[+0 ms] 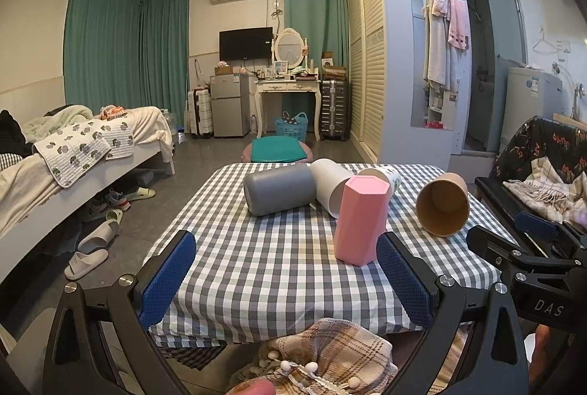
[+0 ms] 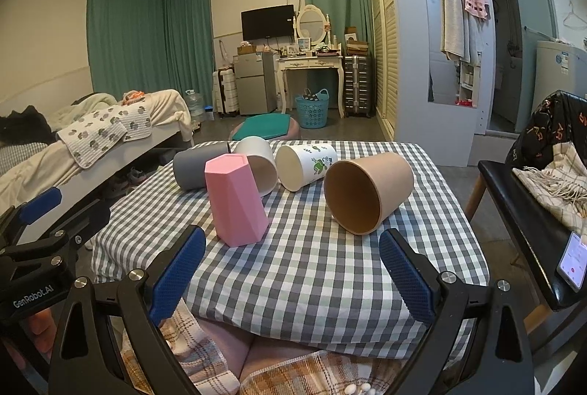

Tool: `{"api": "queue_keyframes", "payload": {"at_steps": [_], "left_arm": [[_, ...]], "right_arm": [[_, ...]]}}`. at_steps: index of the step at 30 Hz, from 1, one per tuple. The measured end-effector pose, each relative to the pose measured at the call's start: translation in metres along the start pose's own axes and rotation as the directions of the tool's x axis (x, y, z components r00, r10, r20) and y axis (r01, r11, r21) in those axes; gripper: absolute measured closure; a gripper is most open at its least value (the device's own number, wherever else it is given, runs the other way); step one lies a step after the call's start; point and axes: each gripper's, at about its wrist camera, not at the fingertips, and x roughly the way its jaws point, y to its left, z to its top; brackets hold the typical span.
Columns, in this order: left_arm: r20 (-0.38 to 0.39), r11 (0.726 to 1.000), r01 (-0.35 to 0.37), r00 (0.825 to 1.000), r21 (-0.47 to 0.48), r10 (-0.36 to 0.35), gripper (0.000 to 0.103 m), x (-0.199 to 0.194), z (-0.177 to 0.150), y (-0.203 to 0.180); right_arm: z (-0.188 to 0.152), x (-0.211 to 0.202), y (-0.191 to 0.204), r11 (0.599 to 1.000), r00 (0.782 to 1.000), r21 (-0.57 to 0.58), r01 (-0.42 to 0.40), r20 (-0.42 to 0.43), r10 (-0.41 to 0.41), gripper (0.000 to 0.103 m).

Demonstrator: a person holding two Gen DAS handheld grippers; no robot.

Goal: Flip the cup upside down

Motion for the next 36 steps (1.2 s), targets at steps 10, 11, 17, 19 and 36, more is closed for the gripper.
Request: {"api": "queue_keyframes", "payload": {"at_steps": [10, 11, 17, 19, 36], "left_arm": [[-0.001, 1.000, -0.002, 1.000, 0.000, 0.002, 0.001, -0.0001, -0.0018, -0.0001], [-0.001, 1.000, -0.002, 1.000, 0.000, 0.002, 0.001, 0.0001, -0.0022, -0.0002], [-0.005, 1.000, -0.002, 1.000, -0.006, 0.002, 0.001, 0.0007, -0.0042, -0.0001], [-0.005, 1.000, -0.003, 1.000, -0.004, 0.003, 0.001, 0.0008, -0.0041, 0.0001], [-0.007, 1.000, -0.001, 1.000, -0.006, 0.001, 0.001, 0.0007, -0.0048, 0.0028]], "right_arm": [[-0.0017, 0.0000, -0.0010, 1.000, 1.000, 0.011, -0.001, 0.001, 0.001, 0.004], [-0.0020, -0.0005, -0.0027, 1.000, 1.000, 0.021, 0.000, 0.004, 0.000, 0.000], [-0.0014, -0.0021, -0.0018, 1.000, 1.000, 0.020, 0.010, 0.011, -0.011, 0.000], [-0.0015, -0.0016, -0.0015, 1.000, 1.000, 0.020, 0.009, 0.008, -0.010, 0.000], [-0.0058, 0.0016, 0.0050, 1.000, 1.000, 0.007, 0.012, -0.007, -0.012, 0.000]]}}
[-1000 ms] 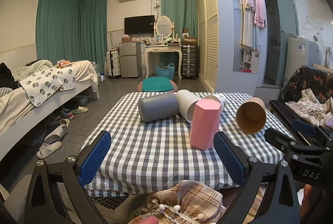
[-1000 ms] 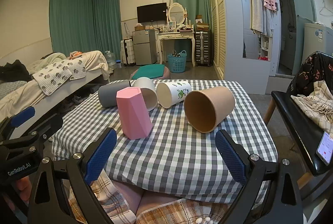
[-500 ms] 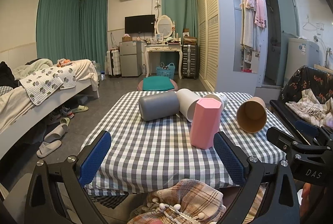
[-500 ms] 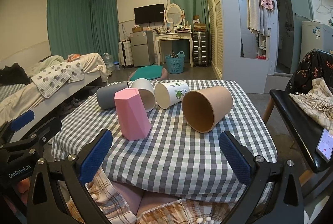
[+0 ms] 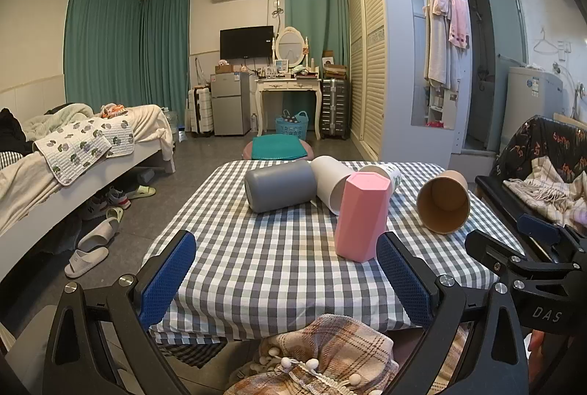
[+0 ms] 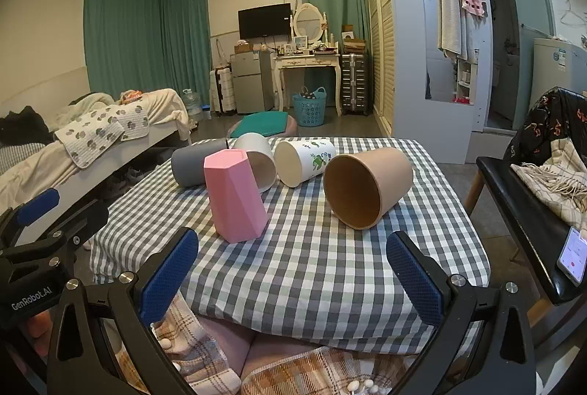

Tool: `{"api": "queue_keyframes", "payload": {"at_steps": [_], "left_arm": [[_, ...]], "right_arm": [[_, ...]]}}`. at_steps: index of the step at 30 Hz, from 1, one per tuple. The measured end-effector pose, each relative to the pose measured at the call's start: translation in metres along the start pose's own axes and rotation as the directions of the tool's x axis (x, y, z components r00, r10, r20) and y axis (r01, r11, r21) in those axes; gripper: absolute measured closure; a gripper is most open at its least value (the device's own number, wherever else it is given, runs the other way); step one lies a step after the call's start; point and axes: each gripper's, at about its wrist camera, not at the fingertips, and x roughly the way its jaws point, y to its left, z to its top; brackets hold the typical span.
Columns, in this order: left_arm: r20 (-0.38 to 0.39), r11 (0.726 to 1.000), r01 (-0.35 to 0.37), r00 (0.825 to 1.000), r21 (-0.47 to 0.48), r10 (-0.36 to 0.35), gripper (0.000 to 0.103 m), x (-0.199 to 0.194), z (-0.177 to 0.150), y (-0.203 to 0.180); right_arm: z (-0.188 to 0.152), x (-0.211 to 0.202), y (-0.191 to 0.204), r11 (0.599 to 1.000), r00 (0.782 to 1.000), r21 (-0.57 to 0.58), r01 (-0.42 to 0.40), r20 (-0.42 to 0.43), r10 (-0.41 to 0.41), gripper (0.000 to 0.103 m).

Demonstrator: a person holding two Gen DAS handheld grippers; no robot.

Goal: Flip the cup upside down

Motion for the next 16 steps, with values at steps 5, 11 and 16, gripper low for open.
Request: {"api": "queue_keyframes", "payload": {"at_steps": [5, 11, 16], "left_arm": [[0.000, 1.000, -0.001, 1.000, 0.002, 0.001, 0.001, 0.0001, 0.0001, -0.0002], [0.000, 1.000, -0.001, 1.000, 0.001, 0.001, 0.001, 0.0002, 0.0001, -0.0003], [0.000, 1.000, -0.005, 1.000, 0.003, 0.005, 0.001, 0.0000, 0.0002, 0.0003]], "right_arm": [[-0.0013, 0.0004, 0.0016, 1.000, 1.000, -0.003, 0.000, -0.006, 0.000, 0.000], [-0.0020, 0.0006, 0.0026, 1.000, 1.000, -0.004, -0.001, -0.008, 0.001, 0.000], [-0.0021, 0.0010, 0.0029, 1.000, 1.000, -0.002, -0.003, -0.010, 0.003, 0.000]]}}
